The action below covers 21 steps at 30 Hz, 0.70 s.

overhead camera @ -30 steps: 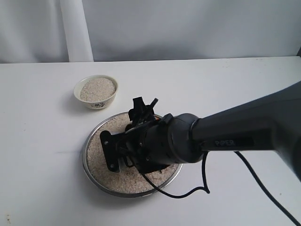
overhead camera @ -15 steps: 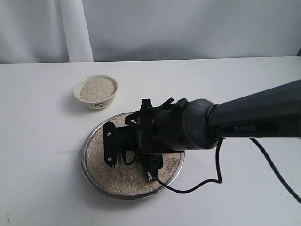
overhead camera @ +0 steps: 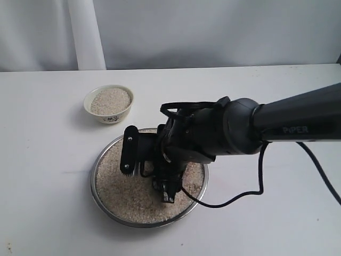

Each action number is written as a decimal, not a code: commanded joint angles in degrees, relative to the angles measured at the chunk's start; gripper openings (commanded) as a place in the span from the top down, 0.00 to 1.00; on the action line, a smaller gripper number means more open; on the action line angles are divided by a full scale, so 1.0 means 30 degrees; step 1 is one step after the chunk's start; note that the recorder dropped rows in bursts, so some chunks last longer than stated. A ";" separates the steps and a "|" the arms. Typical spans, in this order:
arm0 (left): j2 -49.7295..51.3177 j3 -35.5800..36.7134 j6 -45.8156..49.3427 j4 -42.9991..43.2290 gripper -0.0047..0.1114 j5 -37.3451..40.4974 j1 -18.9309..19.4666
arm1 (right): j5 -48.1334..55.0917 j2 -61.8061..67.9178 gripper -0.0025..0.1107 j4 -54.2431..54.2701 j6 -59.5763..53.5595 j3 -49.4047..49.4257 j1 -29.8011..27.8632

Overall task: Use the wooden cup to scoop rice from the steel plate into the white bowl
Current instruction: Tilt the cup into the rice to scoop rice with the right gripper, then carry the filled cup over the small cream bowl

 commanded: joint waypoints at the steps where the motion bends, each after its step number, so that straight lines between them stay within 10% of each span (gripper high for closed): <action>1: -0.0048 0.0031 -0.0007 0.0008 0.96 -0.0272 -0.0123 | -0.1065 -0.0656 0.98 0.1273 -0.0038 0.0047 -0.0734; 21: -0.0048 0.0031 -0.0005 0.0008 0.96 -0.0272 -0.0123 | -0.6672 -0.2090 0.98 0.6289 -0.0038 -0.0001 -0.1379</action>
